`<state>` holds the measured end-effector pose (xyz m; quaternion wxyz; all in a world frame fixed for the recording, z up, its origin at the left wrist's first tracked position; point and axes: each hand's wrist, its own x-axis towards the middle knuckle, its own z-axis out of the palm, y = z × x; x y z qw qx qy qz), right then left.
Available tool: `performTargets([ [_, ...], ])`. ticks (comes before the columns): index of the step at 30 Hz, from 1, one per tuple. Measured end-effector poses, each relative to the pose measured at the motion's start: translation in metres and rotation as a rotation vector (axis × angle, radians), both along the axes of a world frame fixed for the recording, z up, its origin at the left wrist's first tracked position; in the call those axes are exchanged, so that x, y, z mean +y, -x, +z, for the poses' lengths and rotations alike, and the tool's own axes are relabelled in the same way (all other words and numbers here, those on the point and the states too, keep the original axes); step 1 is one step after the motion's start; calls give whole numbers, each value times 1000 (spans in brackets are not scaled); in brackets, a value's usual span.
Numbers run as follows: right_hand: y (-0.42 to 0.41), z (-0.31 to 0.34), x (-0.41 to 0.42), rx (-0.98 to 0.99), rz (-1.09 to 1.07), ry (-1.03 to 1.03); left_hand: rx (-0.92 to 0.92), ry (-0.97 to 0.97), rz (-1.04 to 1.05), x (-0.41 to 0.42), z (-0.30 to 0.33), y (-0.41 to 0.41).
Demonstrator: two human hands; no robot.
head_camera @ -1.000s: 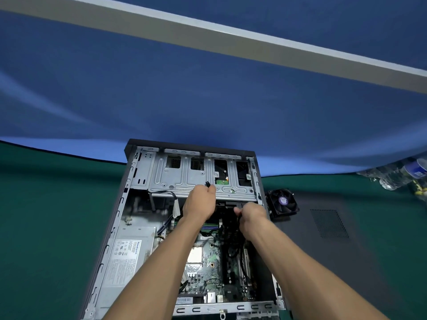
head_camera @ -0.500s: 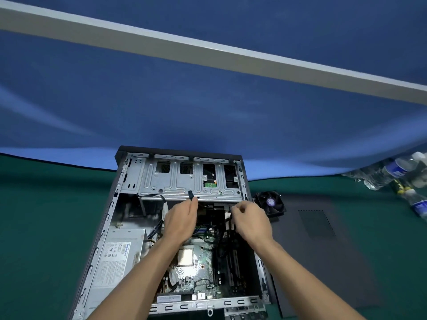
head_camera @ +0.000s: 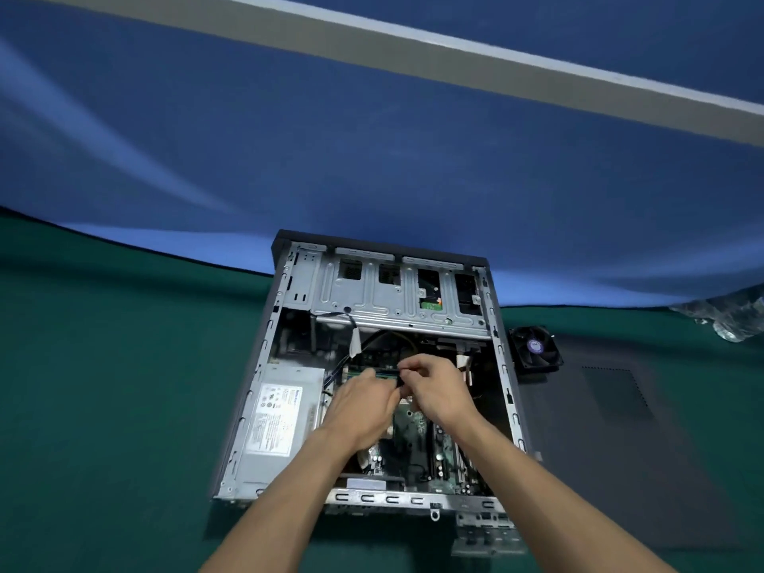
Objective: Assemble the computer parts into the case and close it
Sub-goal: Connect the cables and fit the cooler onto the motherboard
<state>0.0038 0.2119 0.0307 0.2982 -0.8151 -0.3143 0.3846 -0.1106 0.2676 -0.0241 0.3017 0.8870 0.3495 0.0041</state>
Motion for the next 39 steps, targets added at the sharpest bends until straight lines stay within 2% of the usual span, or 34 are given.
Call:
performTargets([
  [4, -3, -1, 1, -89, 2, 15, -27, -23, 23, 1, -3, -1],
  [8, -7, 3, -1, 210, -187, -20, -140, -121, 90, 2, -5, -4],
  [12, -7, 5, 0, 368, -431, -108, -263, -160, 274, 2, 1, -4],
  [15, -4, 4, 4, 496, -613, -165, -290, -37, 412, 0, 6, -5],
  [17, 1, 2, 9, 602, -700, -193, -273, 95, 420, -2, 7, -5],
  [19, 7, -1, 13, 687, -746, -226, -256, 132, 390, -4, 4, -7],
  [21, 12, -5, 17, 713, -747, -233, -289, 200, 460, -2, 4, -8],
  [22, 13, -7, 18, 713, -738, -224, -325, 309, 516, 0, 3, -8],
  [26, 13, -20, 15, 712, -694, -169, -501, 998, 644, 0, 6, -15],
  [28, 11, -25, 14, 720, -687, -164, -614, 1190, 687, 0, 9, -17],
  [32, 8, -25, 12, 697, -667, -154, -732, 1259, 714, 0, 11, -23],
  [35, 1, -22, 12, 520, -524, -47, -726, 1195, 732, -3, 9, -28],
  [37, -1, -14, 15, 388, -356, 8, -772, 1198, 795, -1, 5, -25],
  [39, -10, -4, 15, 214, -206, -4, -782, 1177, 862, 2, 2, -29],
])
